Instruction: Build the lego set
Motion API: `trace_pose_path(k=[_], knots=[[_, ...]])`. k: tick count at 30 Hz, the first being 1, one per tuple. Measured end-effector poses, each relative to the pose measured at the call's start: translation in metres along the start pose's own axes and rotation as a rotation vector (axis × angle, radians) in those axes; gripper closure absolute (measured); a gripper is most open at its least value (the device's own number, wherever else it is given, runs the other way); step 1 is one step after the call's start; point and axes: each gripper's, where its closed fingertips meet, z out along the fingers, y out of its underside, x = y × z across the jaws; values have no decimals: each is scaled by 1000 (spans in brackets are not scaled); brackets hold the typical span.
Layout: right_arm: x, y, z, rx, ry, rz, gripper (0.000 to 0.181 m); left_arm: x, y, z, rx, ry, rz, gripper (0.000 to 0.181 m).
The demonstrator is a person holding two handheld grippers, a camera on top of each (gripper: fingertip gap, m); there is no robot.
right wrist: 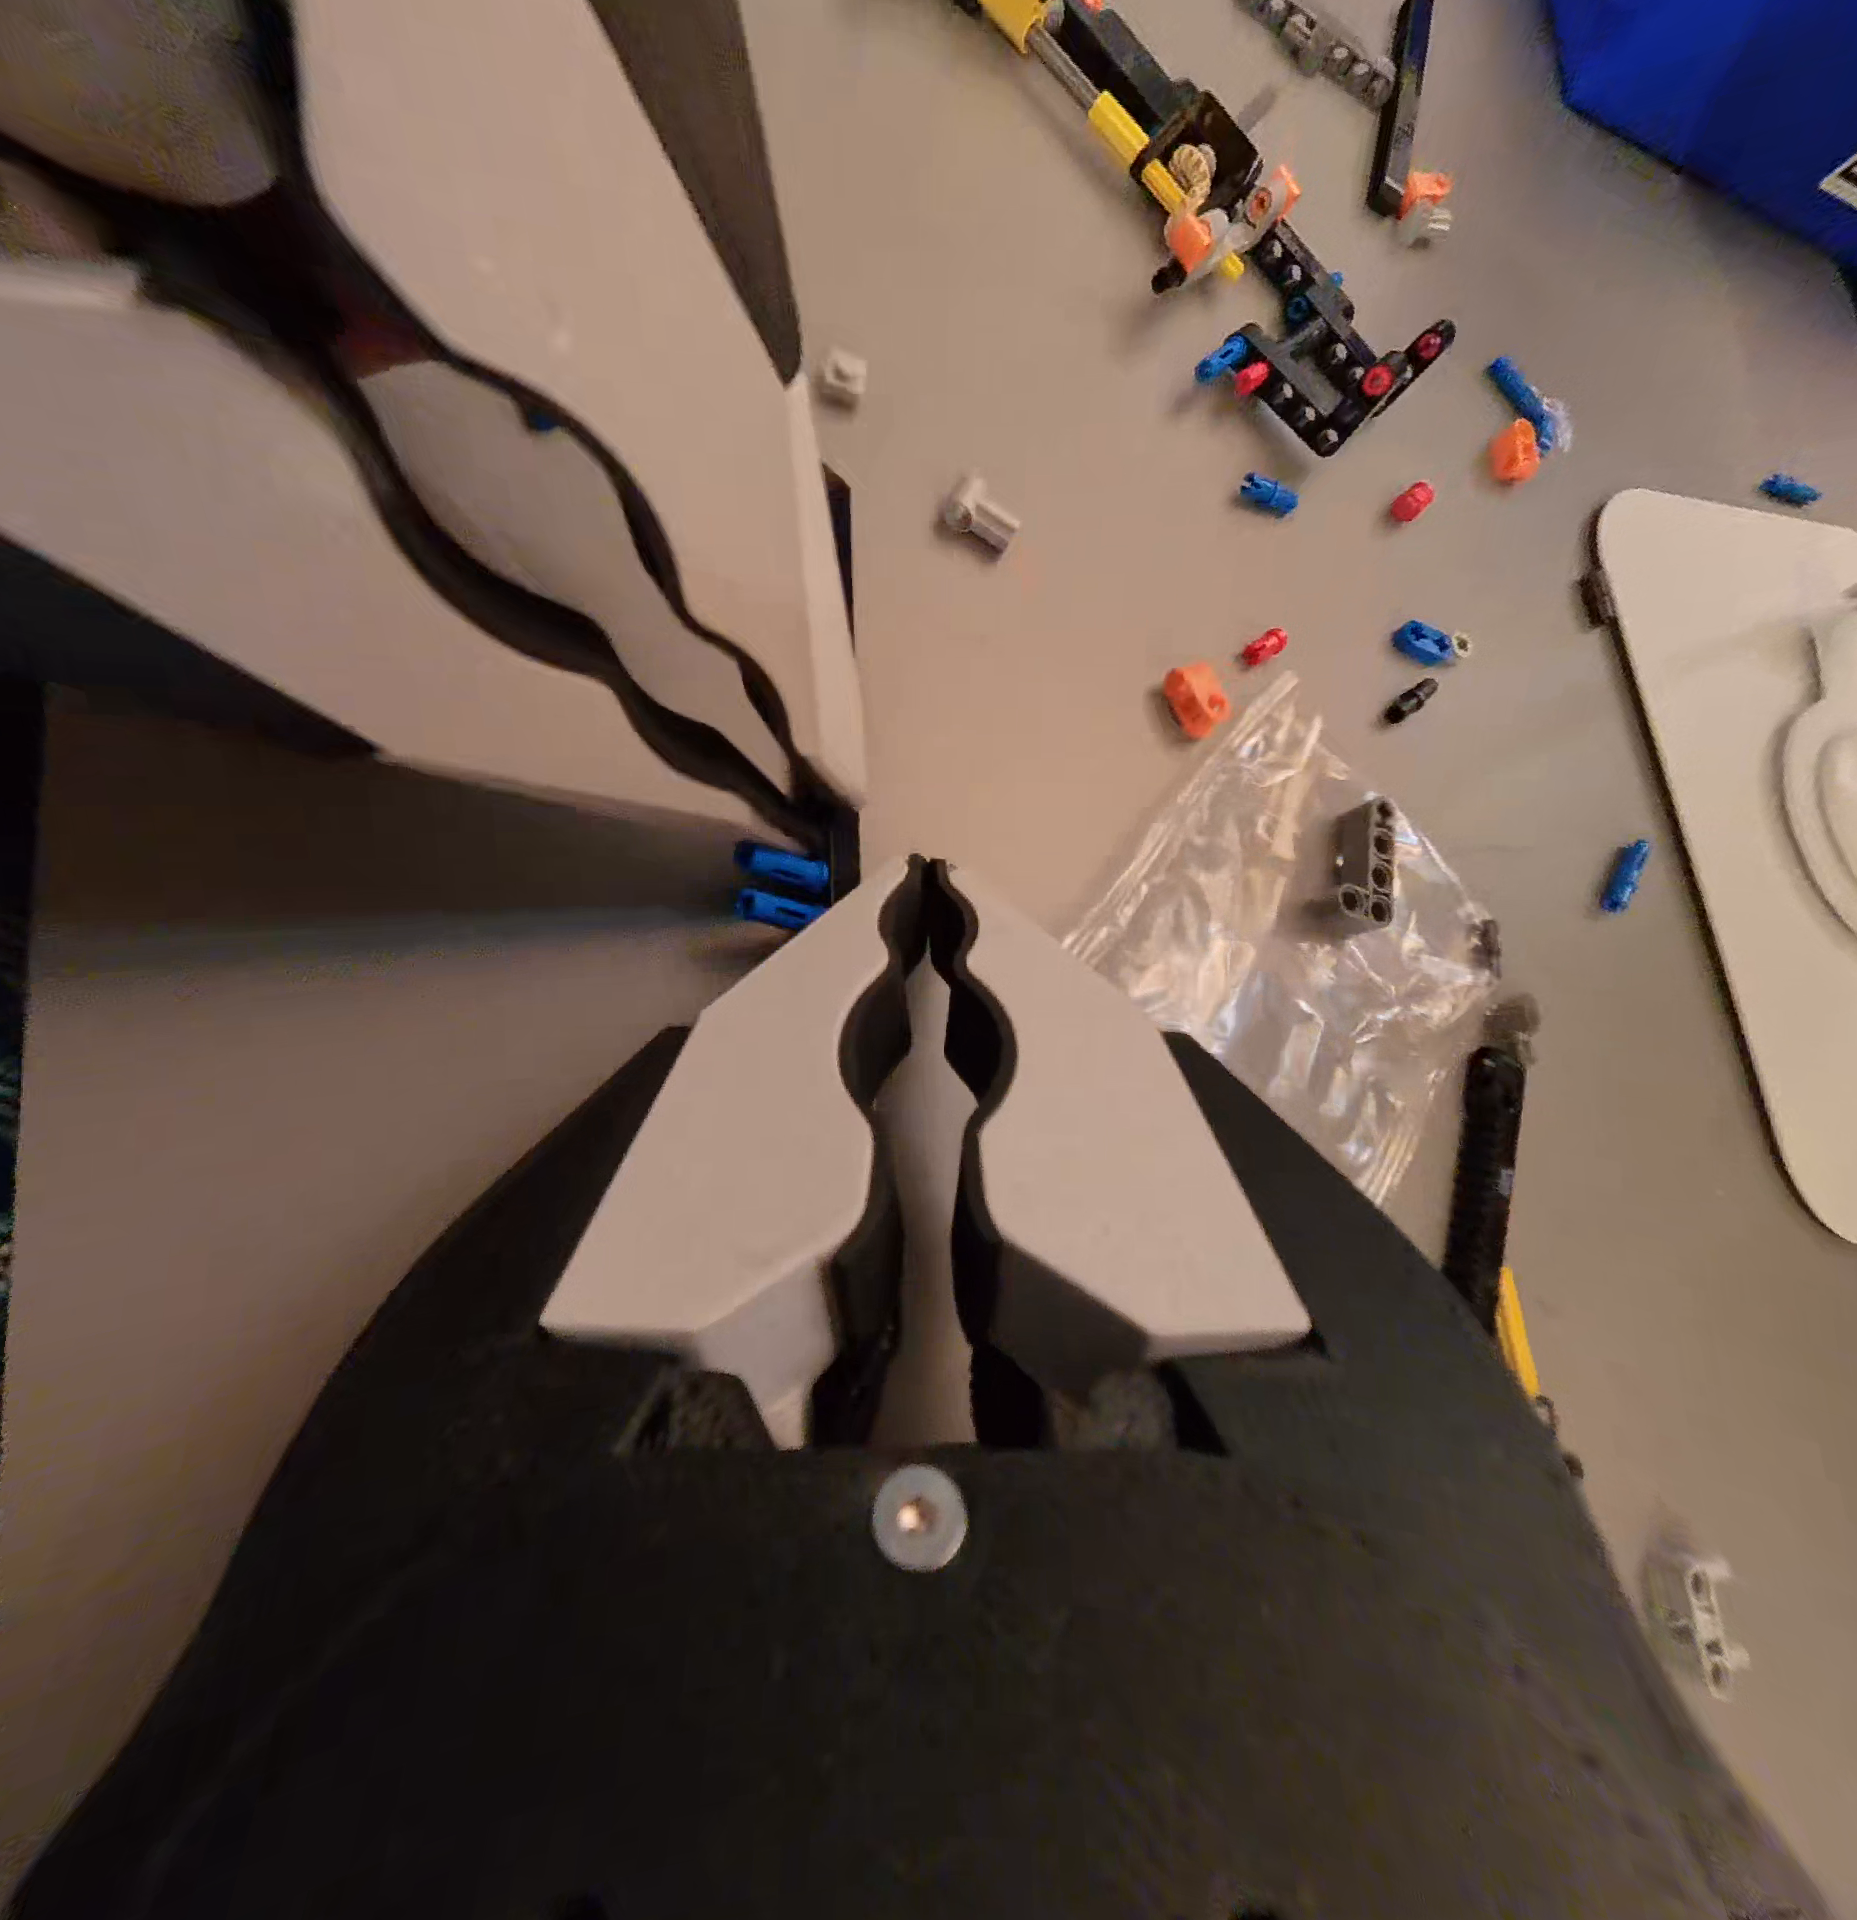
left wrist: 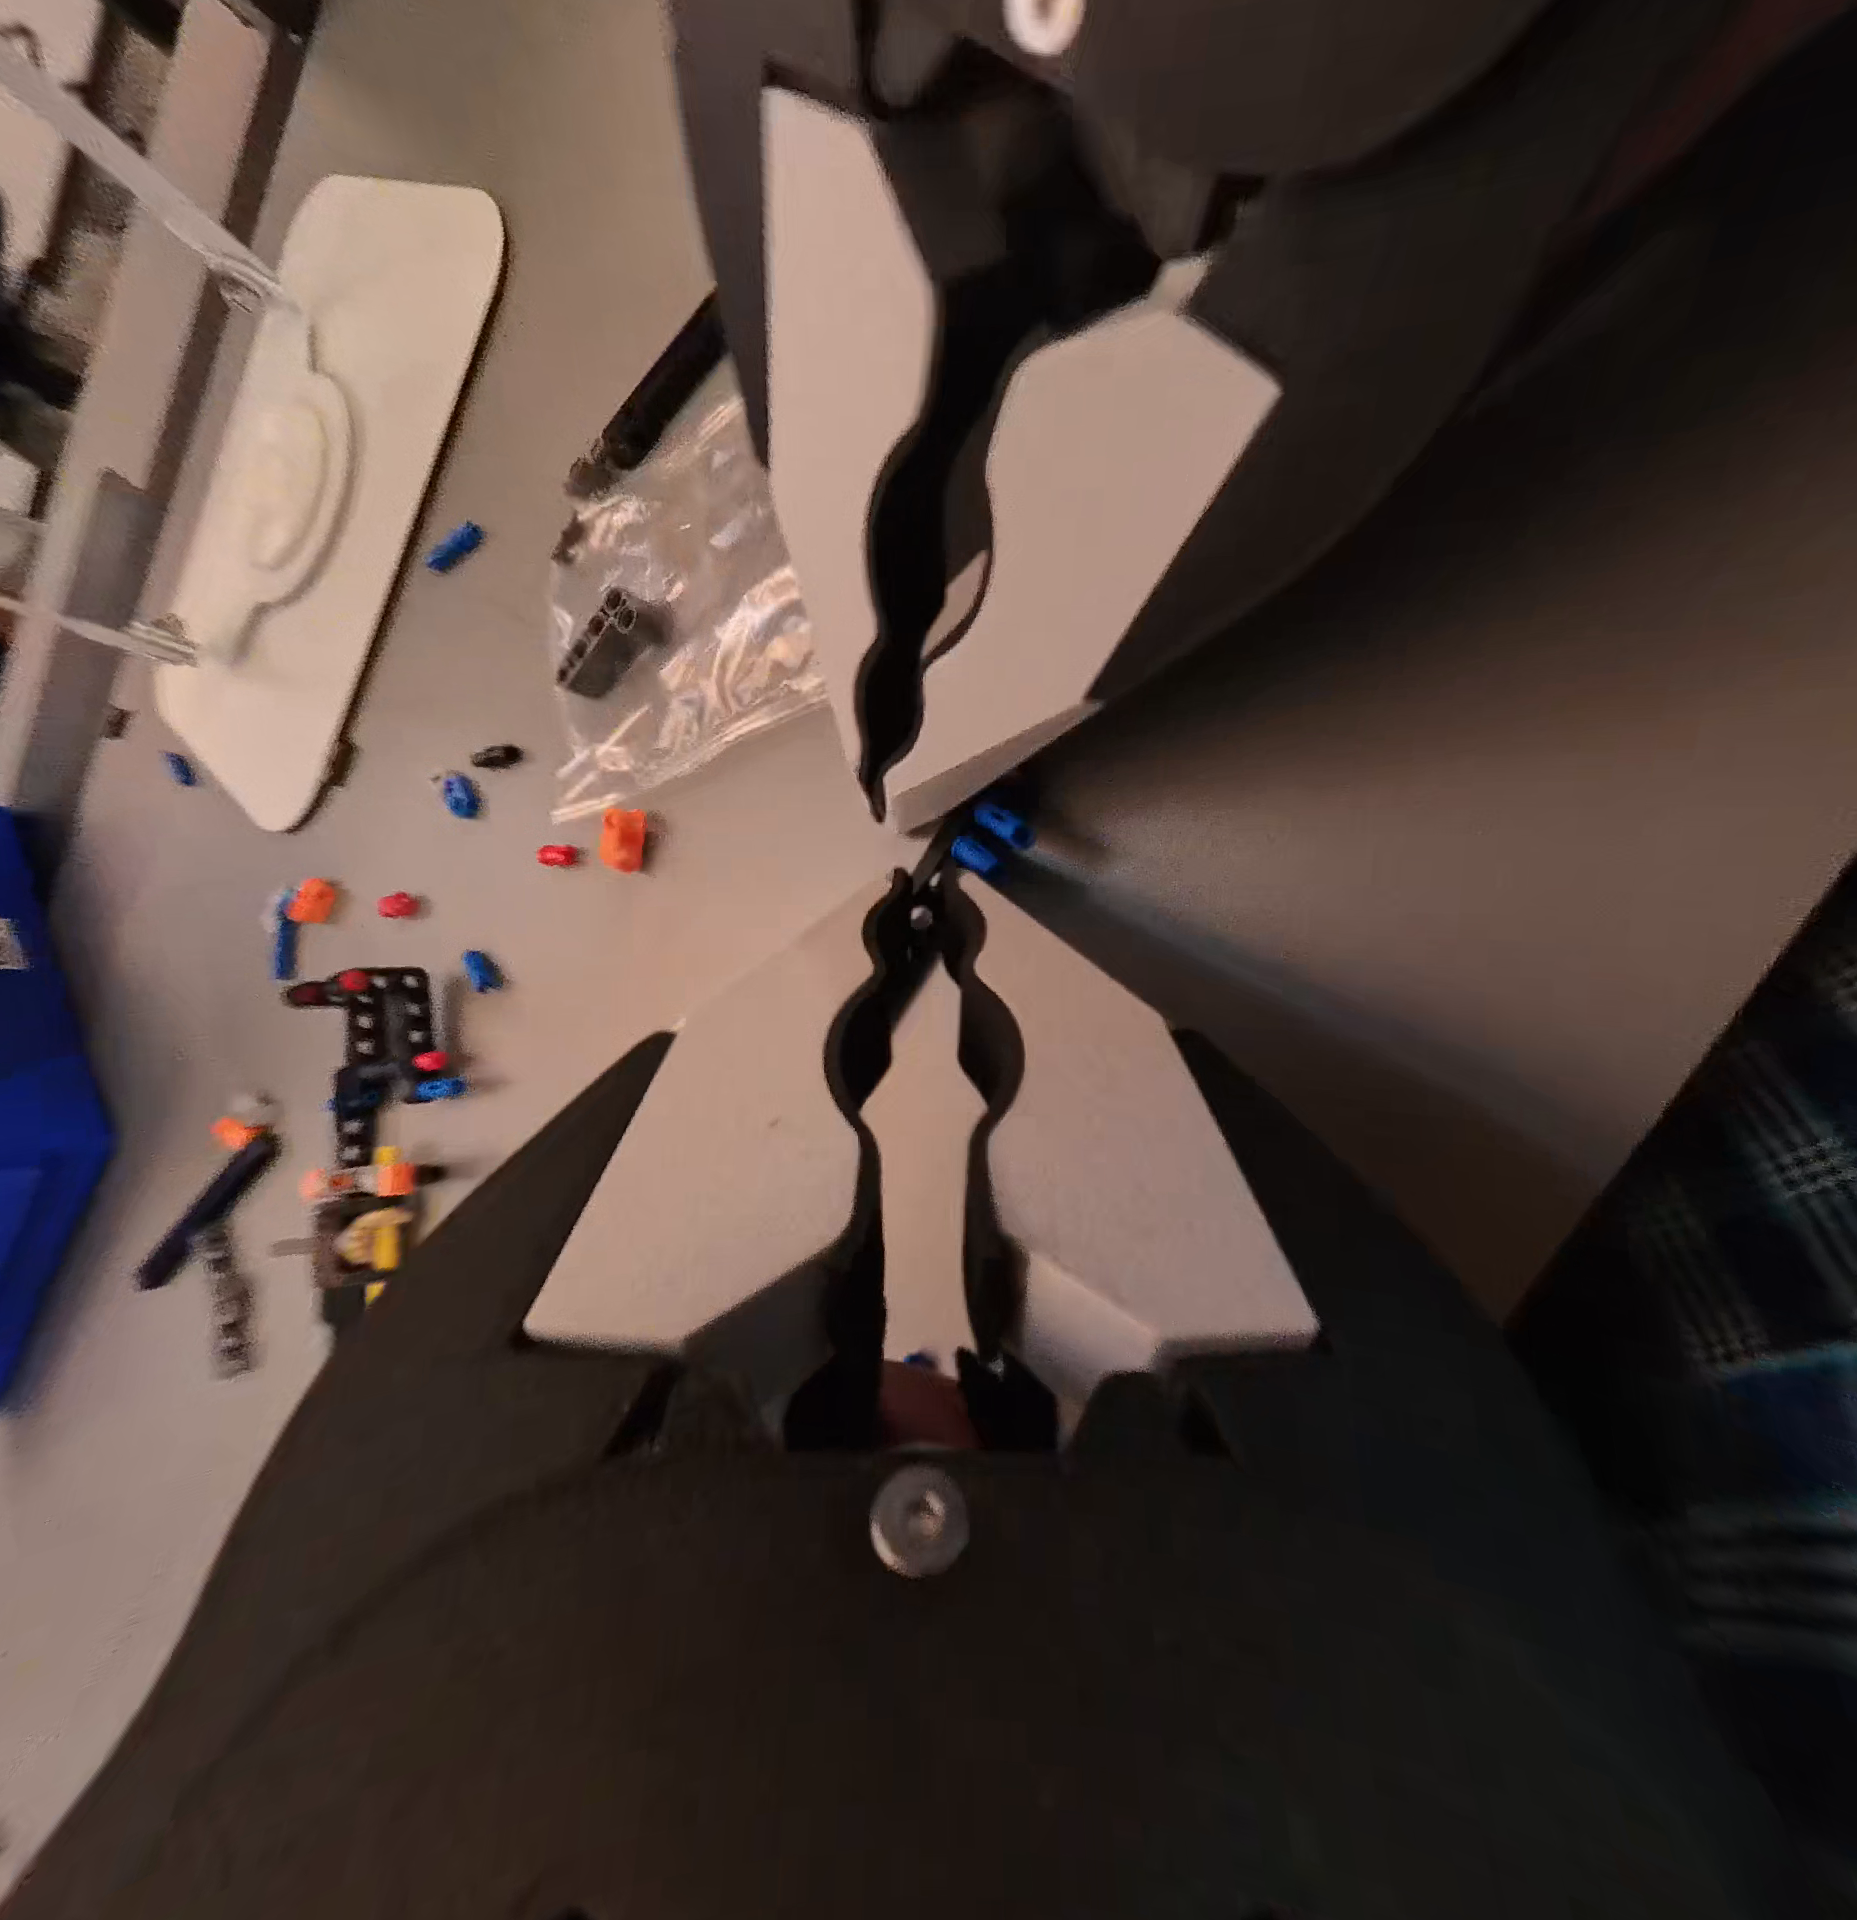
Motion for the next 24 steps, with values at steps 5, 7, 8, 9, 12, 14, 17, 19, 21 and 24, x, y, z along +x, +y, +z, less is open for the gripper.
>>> trace_pose_path(k=[5,7,8,9,12,14,17,19,21,24], knots=[[3,0,-2,-2,-8,40,181,0,2,-1,55,52,-29,177],[6,-2,-5,21,-14,90,181,-1,1,0,80,42,-5,177],[6,-8,-9,61,-41,132,181,-1,1,0,85,52,1,177],[3,-13,-13,93,-75,158,181,-1,1,1,92,54,2,177],[-8,-16,-17,87,-167,157,181,-3,1,3,99,61,6,178],[-13,-11,-13,52,-187,140,181,-2,0,4,106,66,29,177],[-12,-9,-11,52,-199,170,178,-1,0,4,112,59,70,177],[-12,-9,-11,47,-203,171,178,1,0,4,120,62,75,177],[-13,-9,-10,47,-201,167,178,1,0,4,120,61,91,177],[-14,-8,-9,38,-182,165,177,1,0,4,120,46,118,178]])
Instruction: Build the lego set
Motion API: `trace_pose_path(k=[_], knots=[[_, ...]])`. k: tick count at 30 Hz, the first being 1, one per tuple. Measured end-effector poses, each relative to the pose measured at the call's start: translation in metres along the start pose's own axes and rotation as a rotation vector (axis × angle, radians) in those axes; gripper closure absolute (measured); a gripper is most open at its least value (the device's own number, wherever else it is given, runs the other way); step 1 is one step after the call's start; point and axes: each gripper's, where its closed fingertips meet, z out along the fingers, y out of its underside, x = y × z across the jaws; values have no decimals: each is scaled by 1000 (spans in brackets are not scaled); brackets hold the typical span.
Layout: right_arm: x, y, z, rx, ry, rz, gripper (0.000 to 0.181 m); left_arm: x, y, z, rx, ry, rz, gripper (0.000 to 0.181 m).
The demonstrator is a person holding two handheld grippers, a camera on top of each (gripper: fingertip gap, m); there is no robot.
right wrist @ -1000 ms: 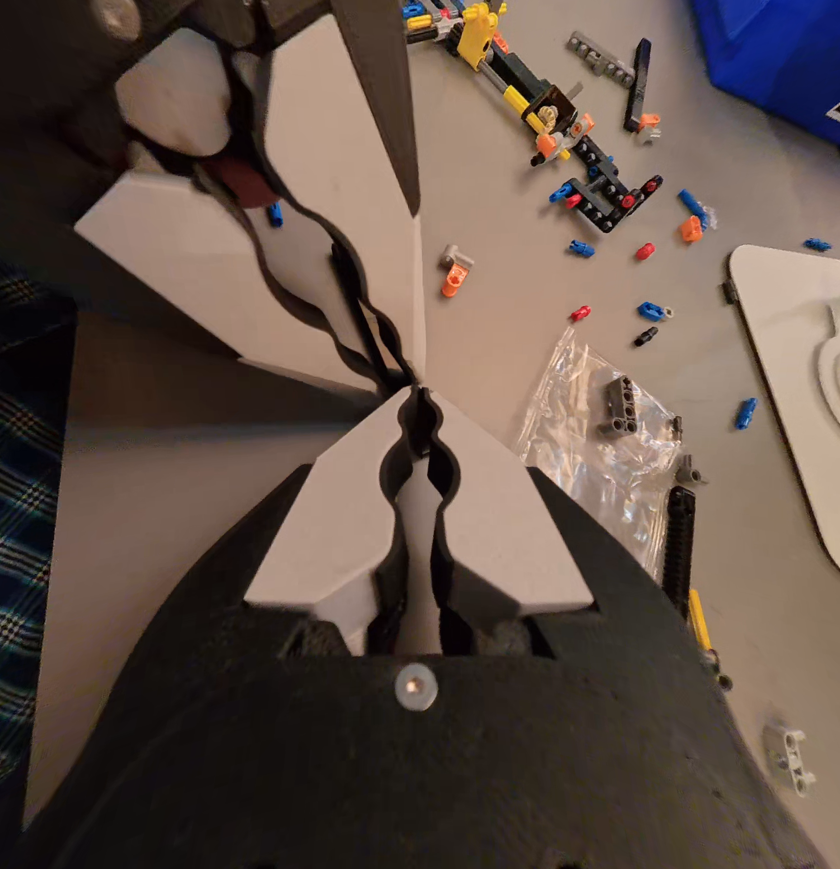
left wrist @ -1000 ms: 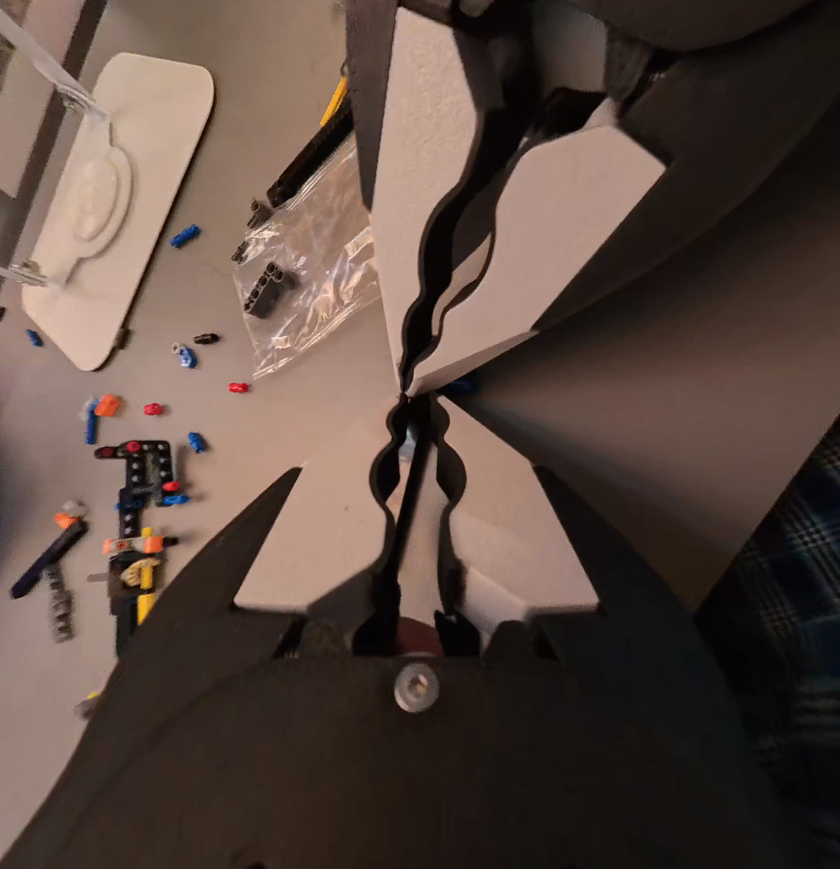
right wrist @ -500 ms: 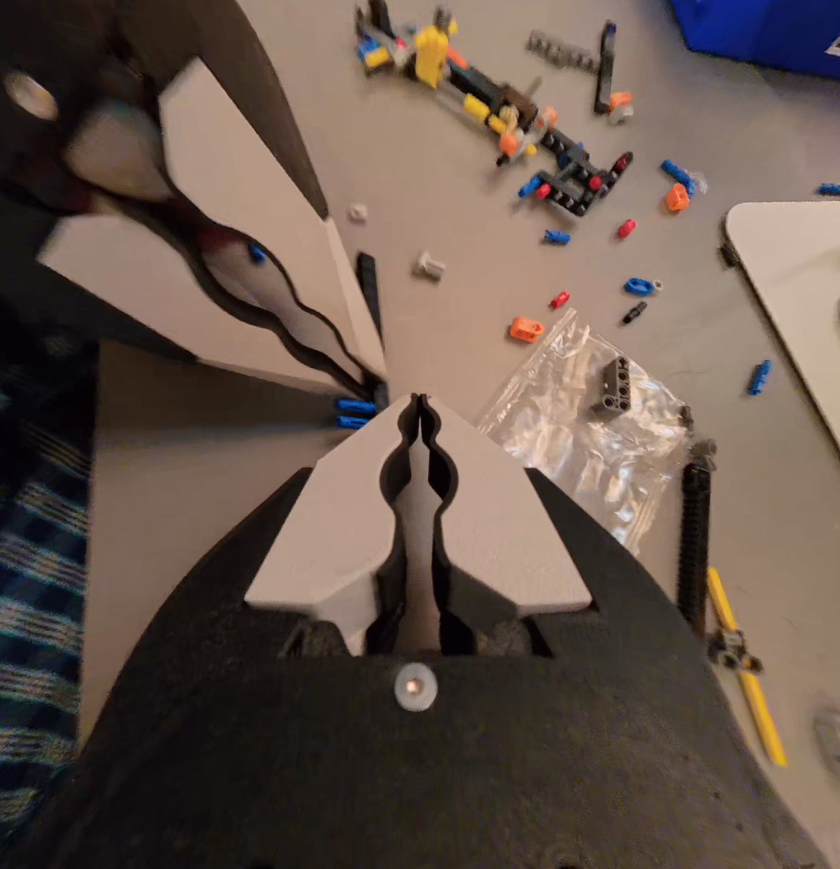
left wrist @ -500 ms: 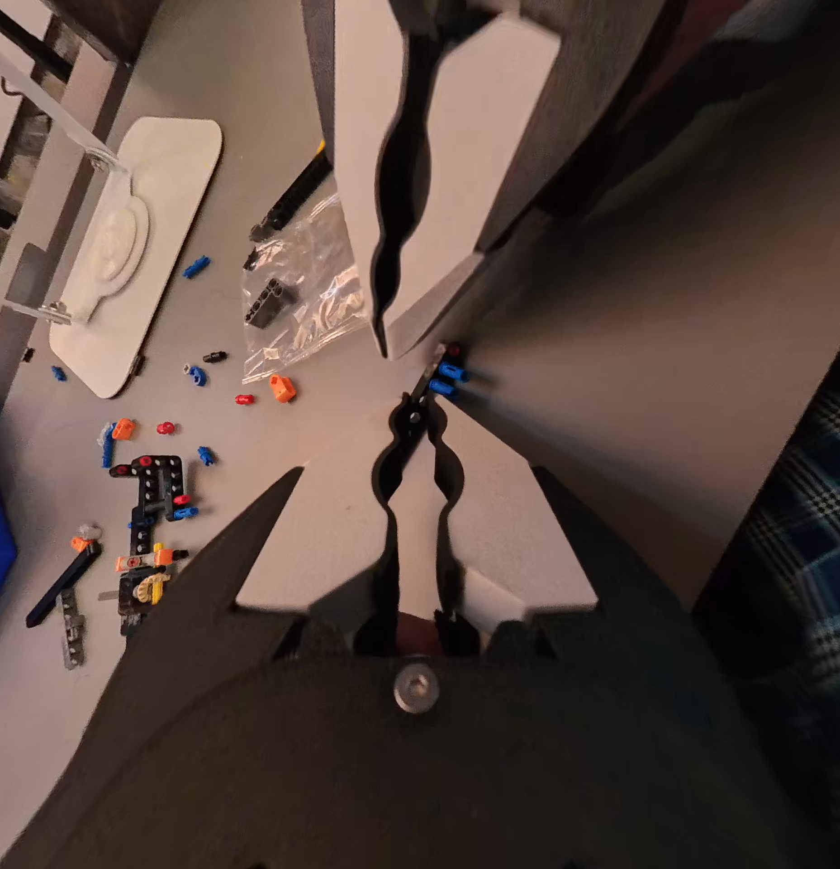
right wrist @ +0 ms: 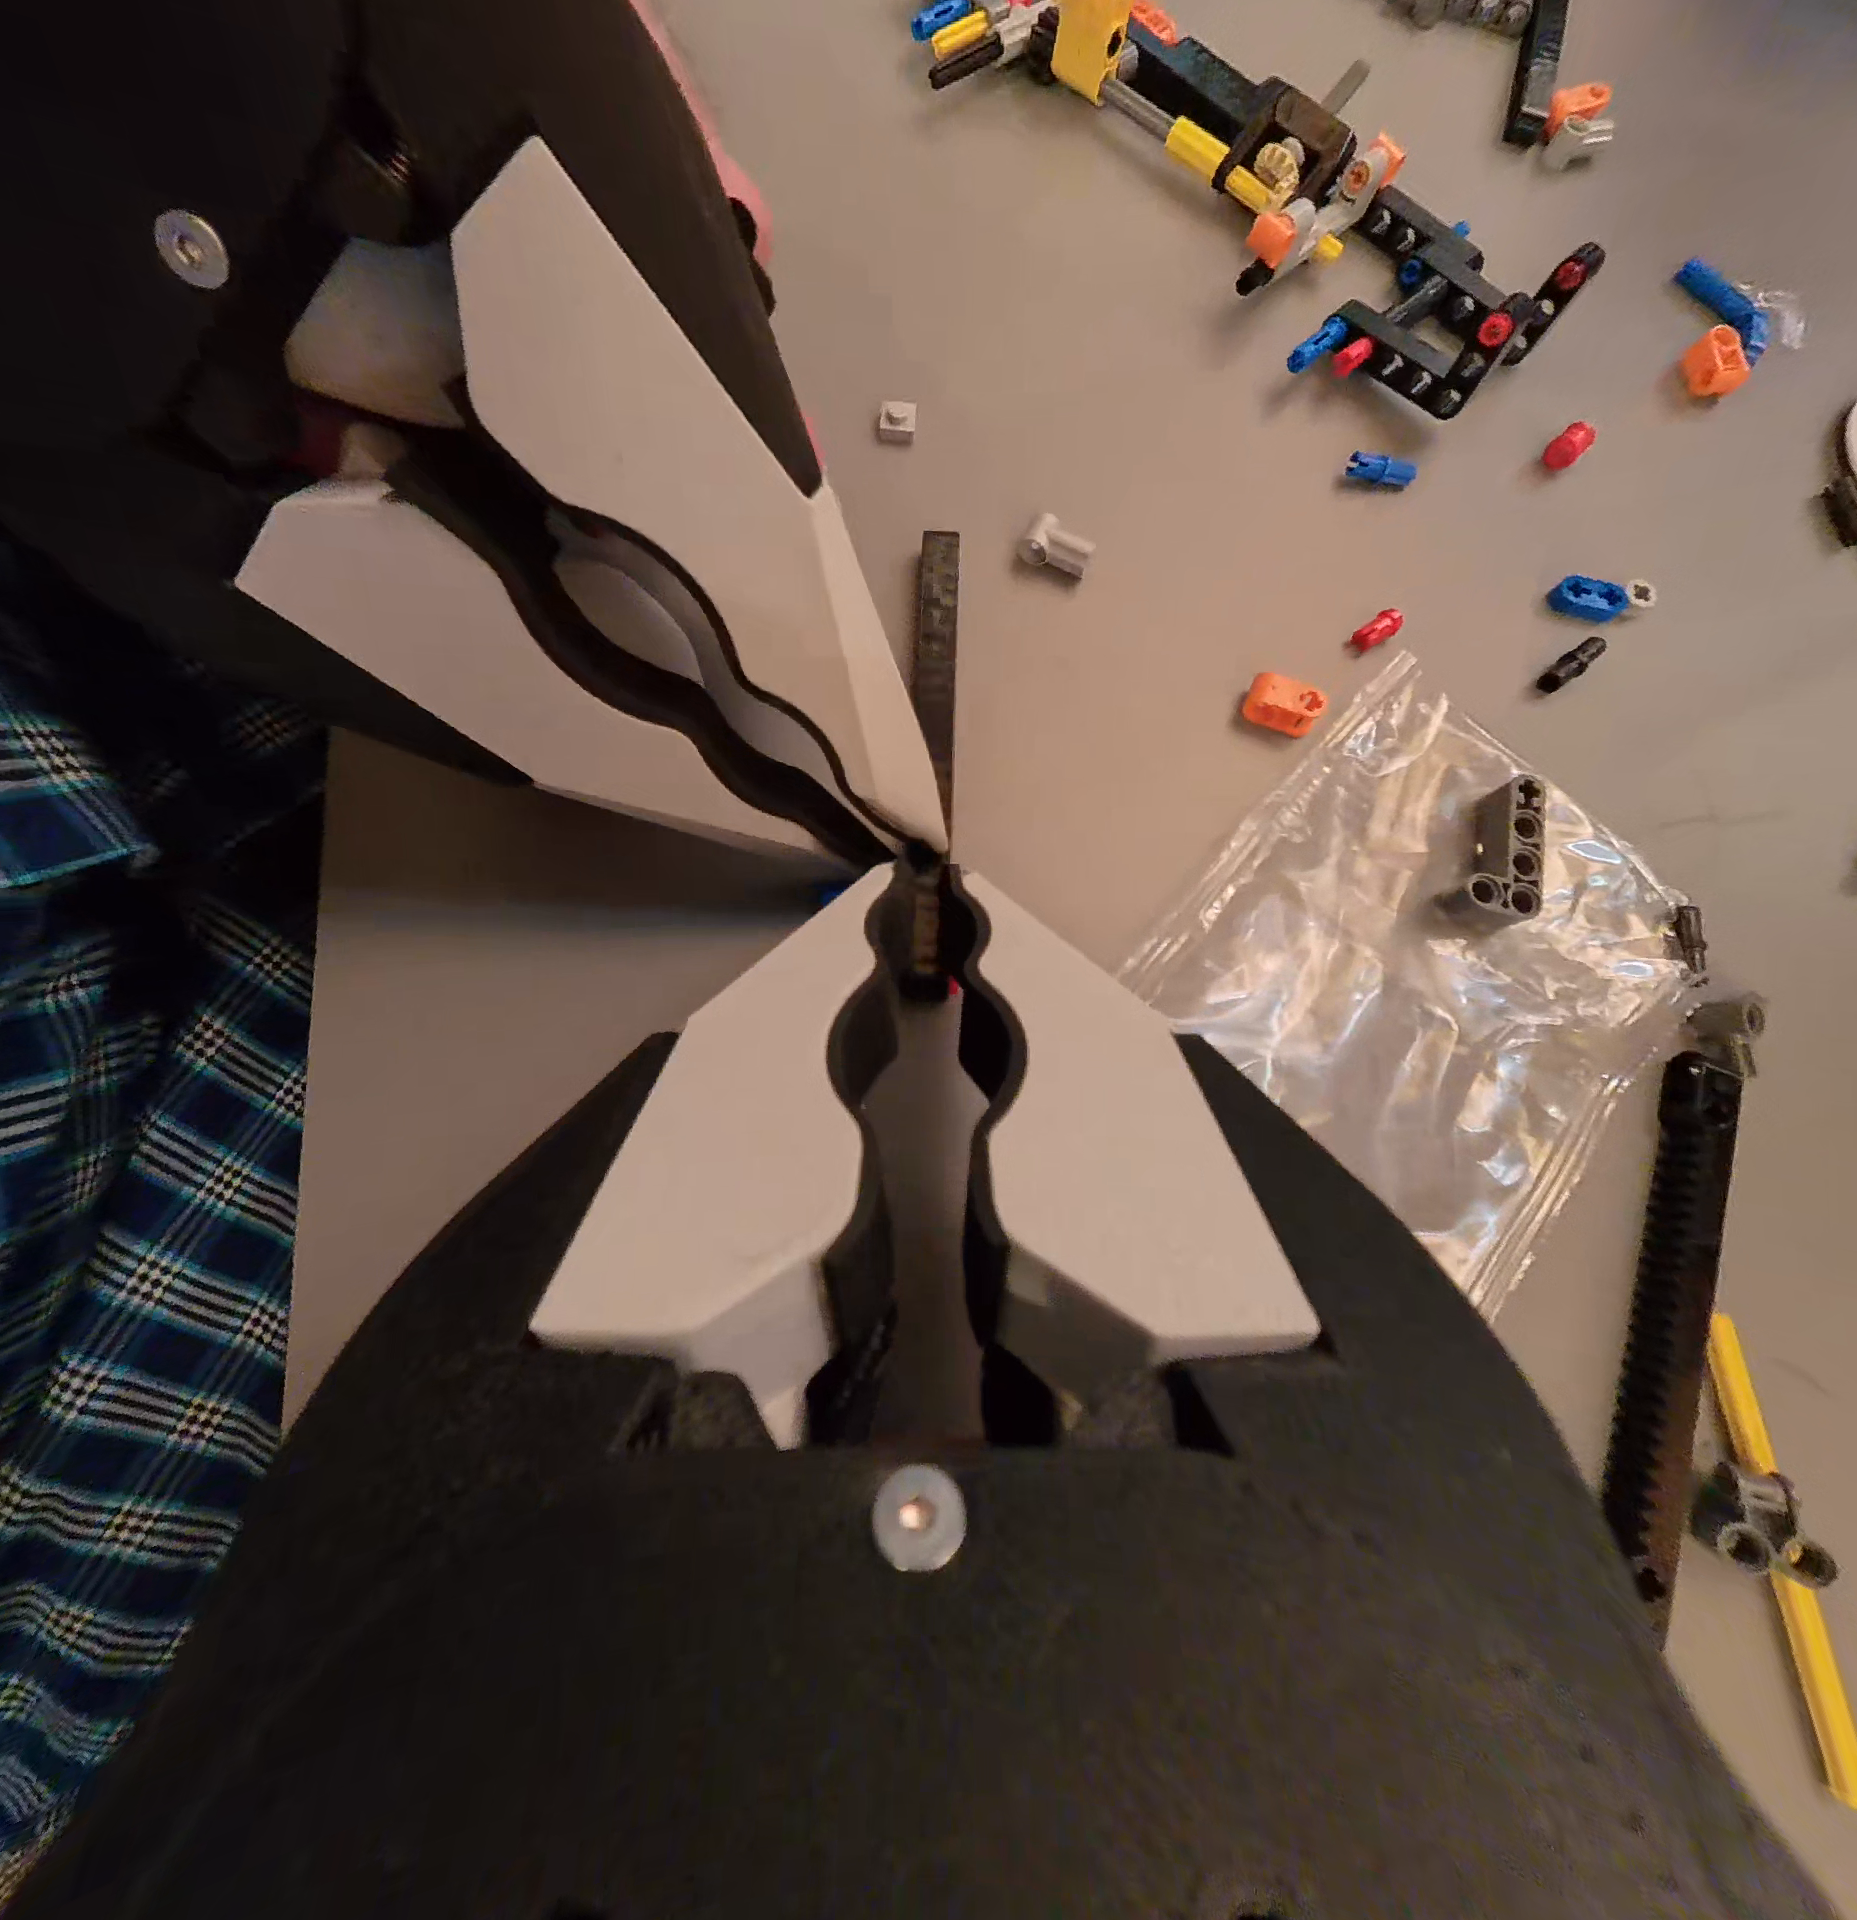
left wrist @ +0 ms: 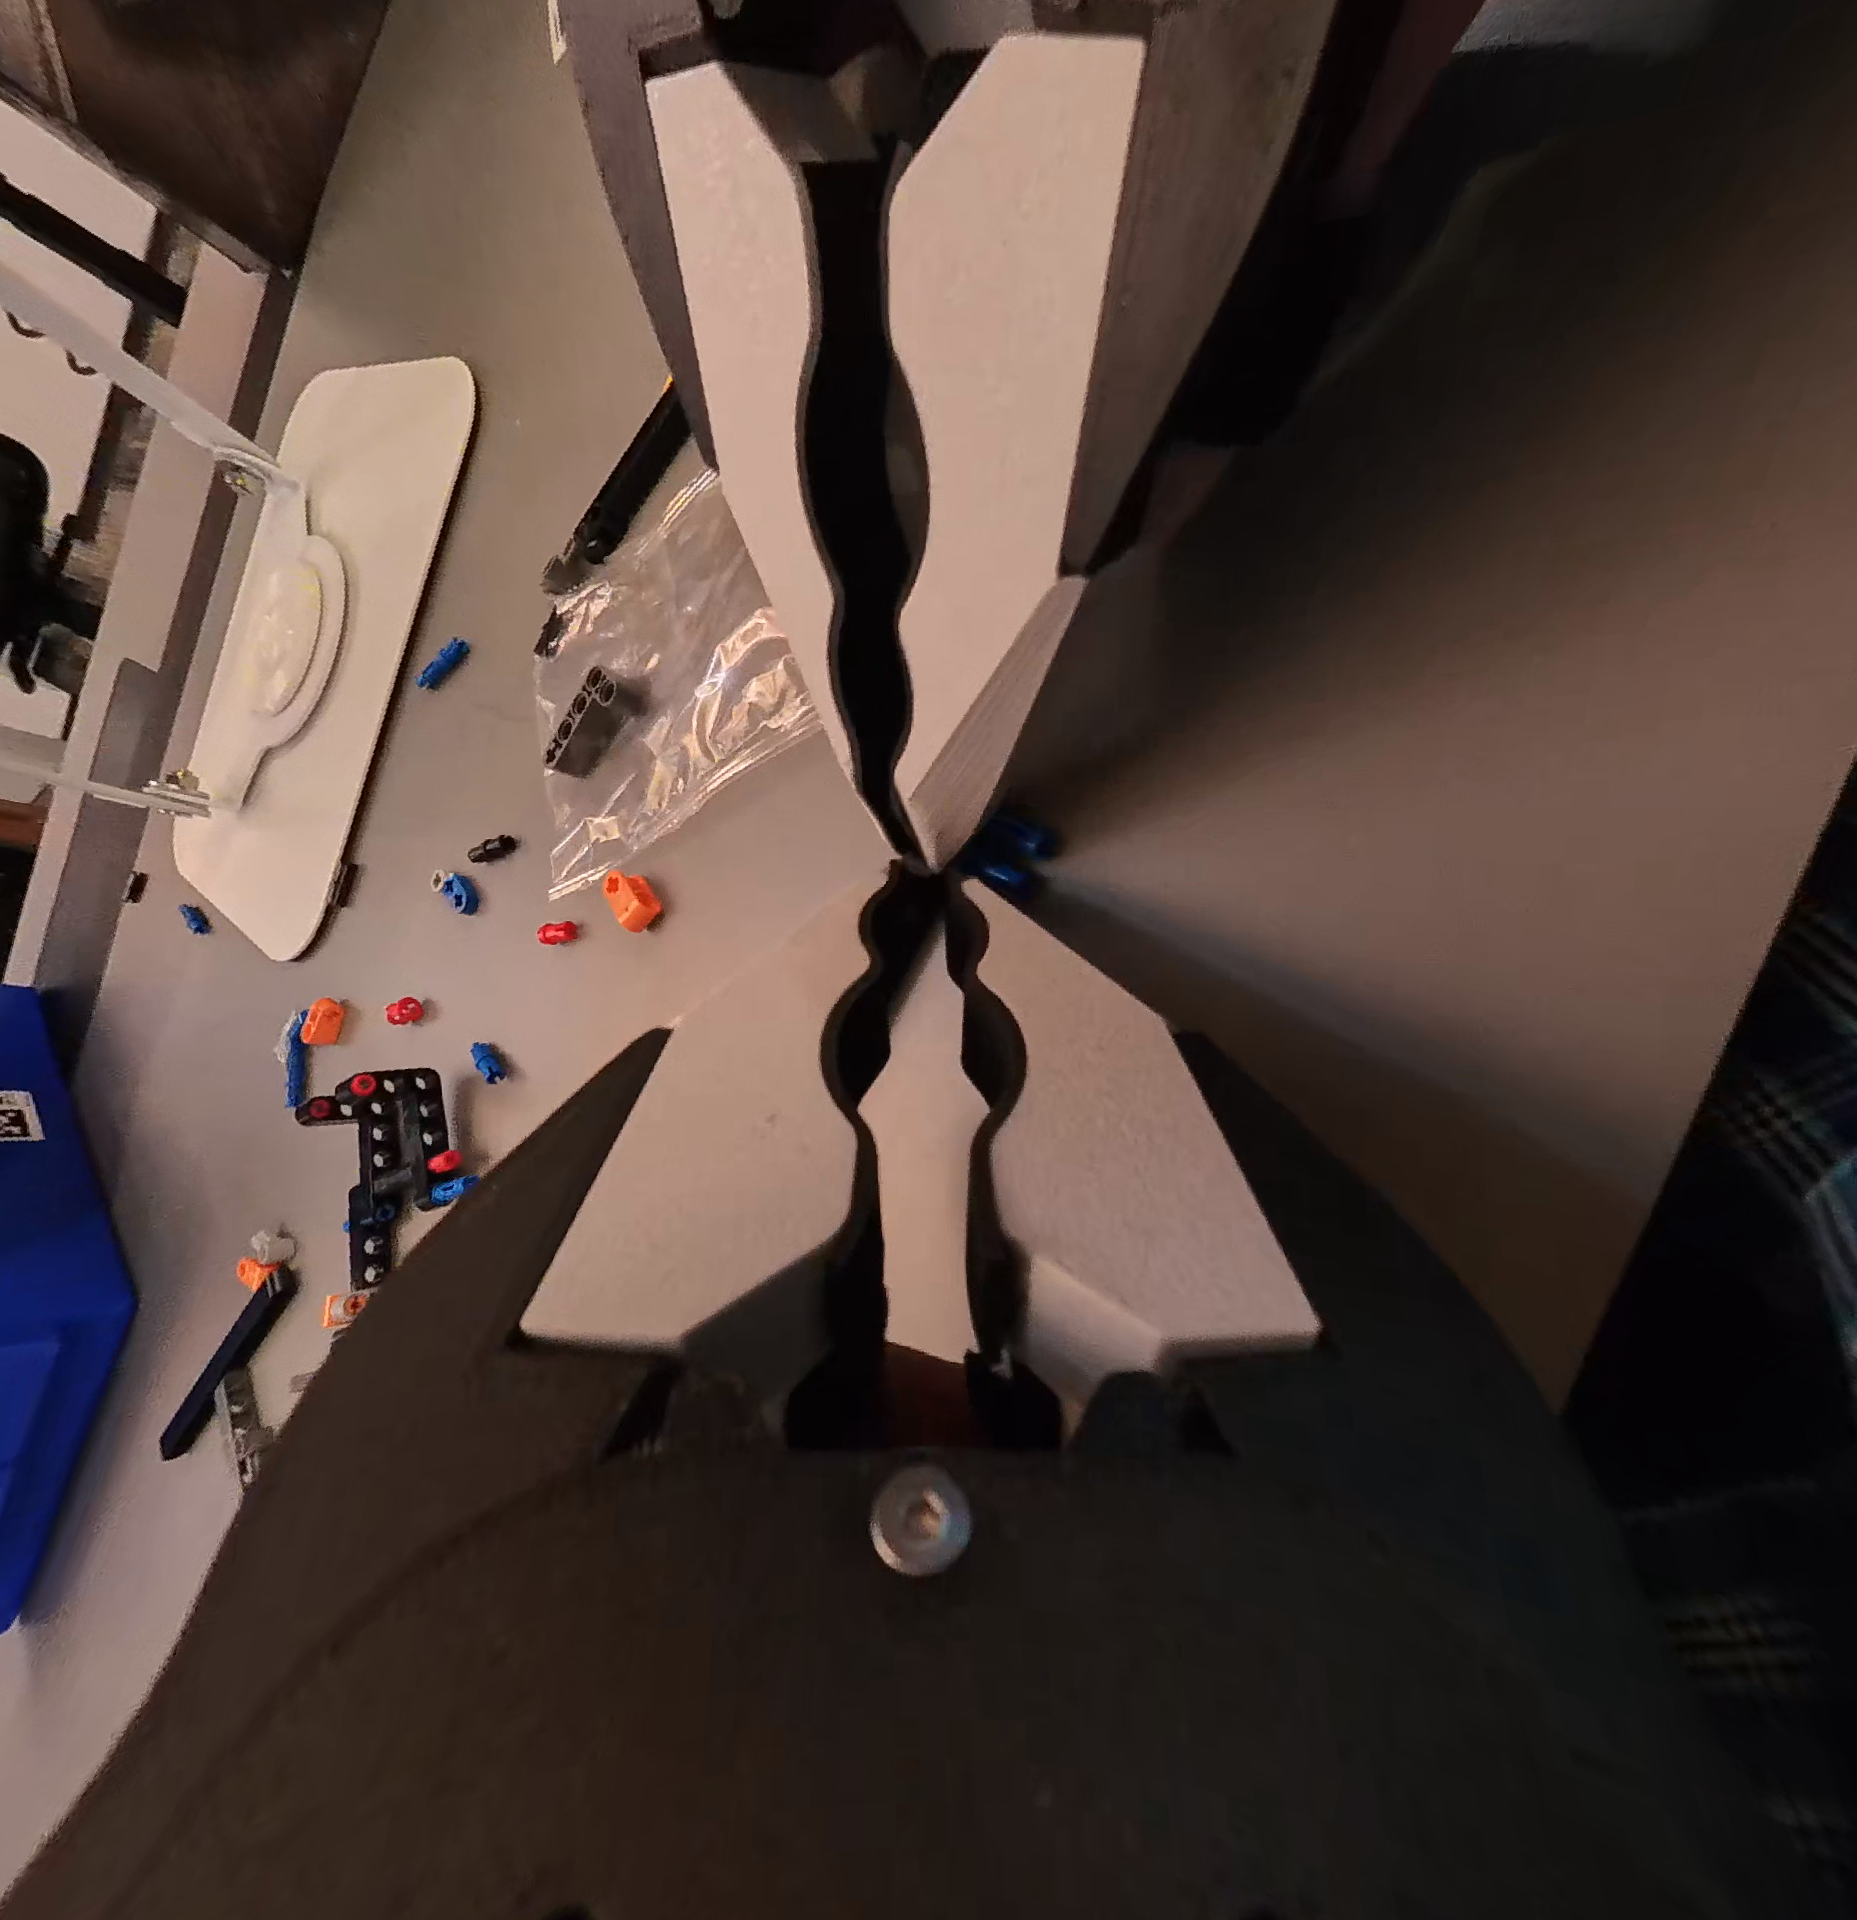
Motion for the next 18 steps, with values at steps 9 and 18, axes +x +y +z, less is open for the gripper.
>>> trace_pose_path(k=[9,18], knots=[[2,1,3,-14,76,-48,176,0,2,-2,-56,-107,45,181],[10,2,5,-26,142,-51,176,8,2,-5,-101,-143,32,181]])
